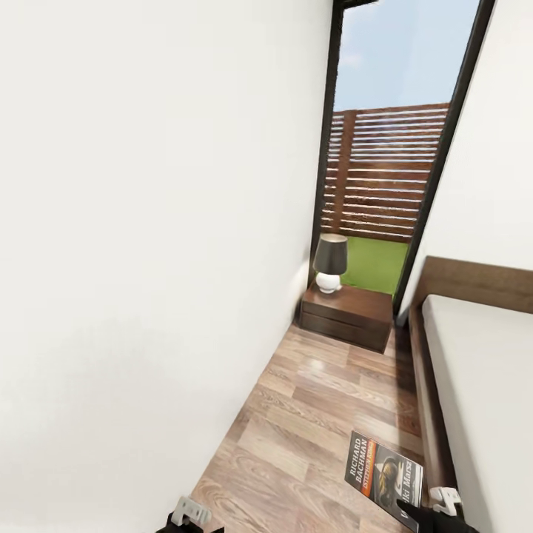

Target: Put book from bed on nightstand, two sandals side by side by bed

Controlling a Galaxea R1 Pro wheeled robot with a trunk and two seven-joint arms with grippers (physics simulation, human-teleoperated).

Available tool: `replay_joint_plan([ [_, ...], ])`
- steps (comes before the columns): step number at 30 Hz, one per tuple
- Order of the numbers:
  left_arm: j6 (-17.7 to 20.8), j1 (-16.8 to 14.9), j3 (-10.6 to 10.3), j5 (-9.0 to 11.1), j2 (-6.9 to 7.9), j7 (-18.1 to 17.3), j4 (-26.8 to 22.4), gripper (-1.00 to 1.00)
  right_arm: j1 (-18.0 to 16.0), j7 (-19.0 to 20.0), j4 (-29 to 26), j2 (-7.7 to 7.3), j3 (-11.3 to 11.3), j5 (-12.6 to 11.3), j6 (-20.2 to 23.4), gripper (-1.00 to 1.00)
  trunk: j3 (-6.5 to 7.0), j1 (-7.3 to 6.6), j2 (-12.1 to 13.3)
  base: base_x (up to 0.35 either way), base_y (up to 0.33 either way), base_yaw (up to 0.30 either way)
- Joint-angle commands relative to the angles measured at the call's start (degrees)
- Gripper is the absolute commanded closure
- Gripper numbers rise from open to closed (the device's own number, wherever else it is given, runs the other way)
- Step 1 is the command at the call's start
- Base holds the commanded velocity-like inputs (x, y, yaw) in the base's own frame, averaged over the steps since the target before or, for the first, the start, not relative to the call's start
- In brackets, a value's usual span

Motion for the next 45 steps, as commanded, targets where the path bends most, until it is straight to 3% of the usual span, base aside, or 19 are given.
replay_joint_plan([
  [1, -0.3, -0.1, 0.5, -0.6, 0.00, -0.2, 0.0, -1.00, -0.1, 0.2, 0.2, 0.02, 0.4, -0.4, -0.4, 1.00, -0.11, 0.06, -0.1, 0.322, 0.000, 0.000],
  [14, -0.3, 0.0, 0.5, -0.6, 0.00, -0.2, 0.0, -1.00, -0.1, 0.3, 0.2, 0.02, 0.4, -0.5, -0.4, 1.00, -0.11, 0.06, -0.1, 0.295, 0.000, -0.046],
  [45, -0.3, -0.1, 0.5, -0.6, 0.00, -0.2, 0.0, -1.00, -0.1, 0.1, 0.2, 0.02, 0.4, -0.5, -0.4, 1.00, -0.11, 0.06, -0.1, 0.008, 0.000, -0.278],
])
